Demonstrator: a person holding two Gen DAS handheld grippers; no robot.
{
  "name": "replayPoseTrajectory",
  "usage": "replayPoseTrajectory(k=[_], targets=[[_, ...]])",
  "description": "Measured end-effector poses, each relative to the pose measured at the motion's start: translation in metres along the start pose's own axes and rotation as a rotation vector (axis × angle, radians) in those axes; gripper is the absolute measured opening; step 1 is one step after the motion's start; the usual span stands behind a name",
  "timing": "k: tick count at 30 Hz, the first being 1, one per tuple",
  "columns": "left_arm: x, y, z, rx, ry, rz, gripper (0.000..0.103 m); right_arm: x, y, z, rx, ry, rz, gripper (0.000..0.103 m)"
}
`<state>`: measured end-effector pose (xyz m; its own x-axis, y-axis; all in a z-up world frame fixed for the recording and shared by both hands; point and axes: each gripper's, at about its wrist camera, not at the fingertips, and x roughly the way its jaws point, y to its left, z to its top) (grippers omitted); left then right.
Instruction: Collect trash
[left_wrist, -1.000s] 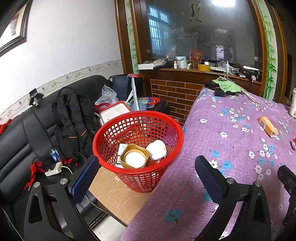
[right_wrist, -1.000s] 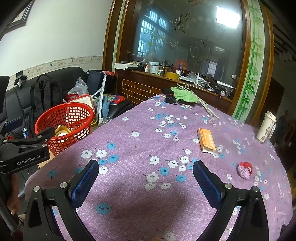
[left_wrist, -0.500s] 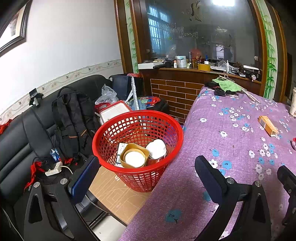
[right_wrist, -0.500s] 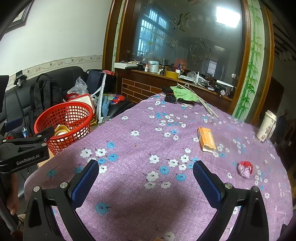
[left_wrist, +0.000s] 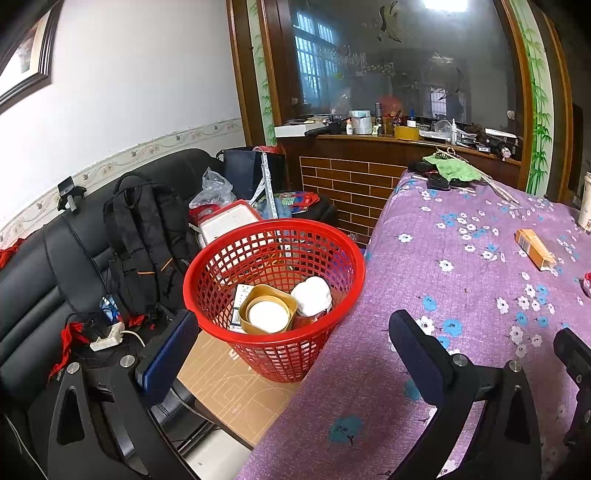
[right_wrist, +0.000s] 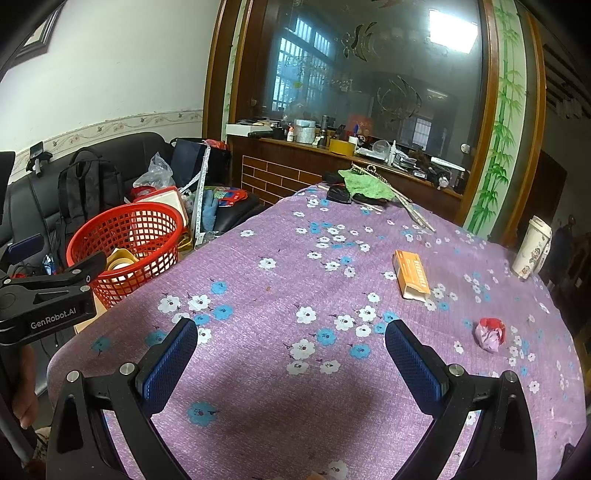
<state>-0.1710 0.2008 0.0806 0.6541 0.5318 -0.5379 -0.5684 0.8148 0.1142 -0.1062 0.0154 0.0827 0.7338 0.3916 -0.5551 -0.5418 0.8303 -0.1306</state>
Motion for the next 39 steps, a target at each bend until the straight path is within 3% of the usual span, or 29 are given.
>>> replayPoseTrajectory(k=[39], targets=[[-0.005, -0.014, 0.002, 0.046, -0.010, -0.020, 0.102, 0.003, -0.015, -0.009, 0.053, 0.014, -0.002, 0.103]])
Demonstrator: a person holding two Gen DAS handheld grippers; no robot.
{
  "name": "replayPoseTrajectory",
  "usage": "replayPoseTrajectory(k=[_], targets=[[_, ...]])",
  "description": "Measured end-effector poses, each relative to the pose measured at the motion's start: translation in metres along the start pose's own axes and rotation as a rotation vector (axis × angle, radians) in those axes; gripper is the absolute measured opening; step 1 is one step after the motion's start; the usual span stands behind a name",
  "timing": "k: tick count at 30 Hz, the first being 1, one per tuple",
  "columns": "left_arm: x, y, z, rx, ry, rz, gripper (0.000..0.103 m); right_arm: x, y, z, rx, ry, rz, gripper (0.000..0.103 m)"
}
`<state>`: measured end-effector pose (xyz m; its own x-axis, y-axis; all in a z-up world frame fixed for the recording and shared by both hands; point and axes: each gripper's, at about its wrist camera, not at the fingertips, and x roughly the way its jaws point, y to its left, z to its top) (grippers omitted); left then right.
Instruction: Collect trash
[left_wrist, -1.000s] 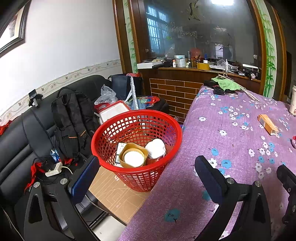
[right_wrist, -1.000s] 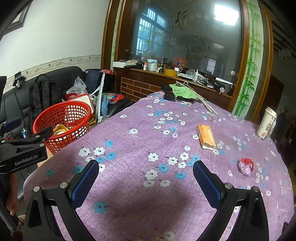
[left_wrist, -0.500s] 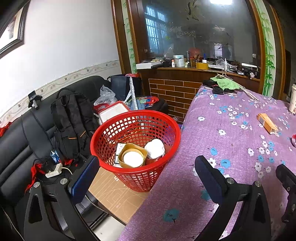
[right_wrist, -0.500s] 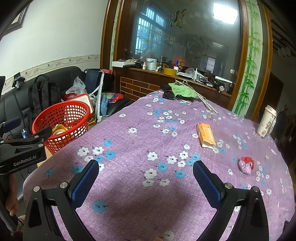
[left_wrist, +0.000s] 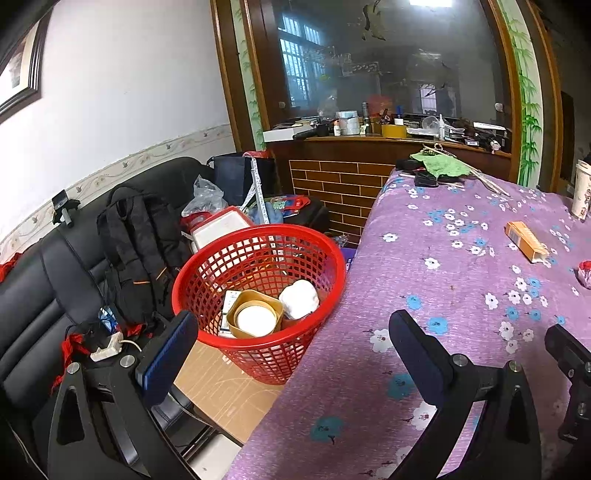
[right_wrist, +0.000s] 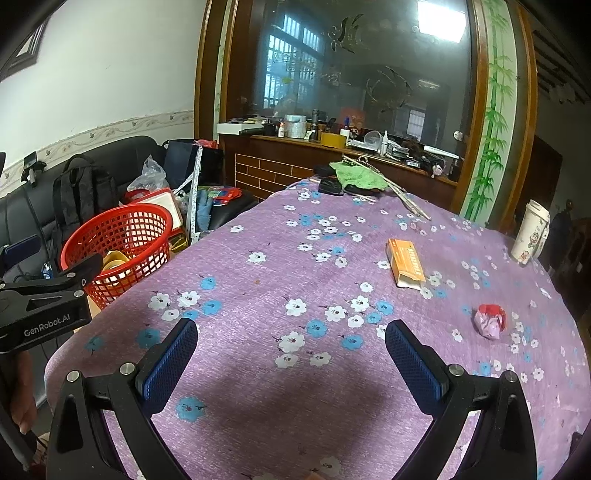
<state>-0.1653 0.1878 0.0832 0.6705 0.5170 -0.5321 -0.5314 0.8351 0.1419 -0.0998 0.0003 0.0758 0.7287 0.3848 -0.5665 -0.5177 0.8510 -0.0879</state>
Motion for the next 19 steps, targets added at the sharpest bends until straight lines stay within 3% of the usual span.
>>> replayPoseTrajectory(k=[6, 12, 19], targets=[[-0.002, -0.017, 0.007, 0.032, -0.002, -0.018, 0.102, -0.002, -0.009, -0.002, 0.018, 0.000, -0.007, 0.103], [0.002, -0.053, 0.018, 0.079, 0.069, -0.130, 0.102, -0.006, -0.046, -0.014, 0.080, 0.030, -0.084, 0.103], [0.018, -0.147, 0.012, 0.188, 0.282, -0.418, 0.102, 0.007, -0.139, -0.057, 0.305, 0.217, -0.281, 0.103]])
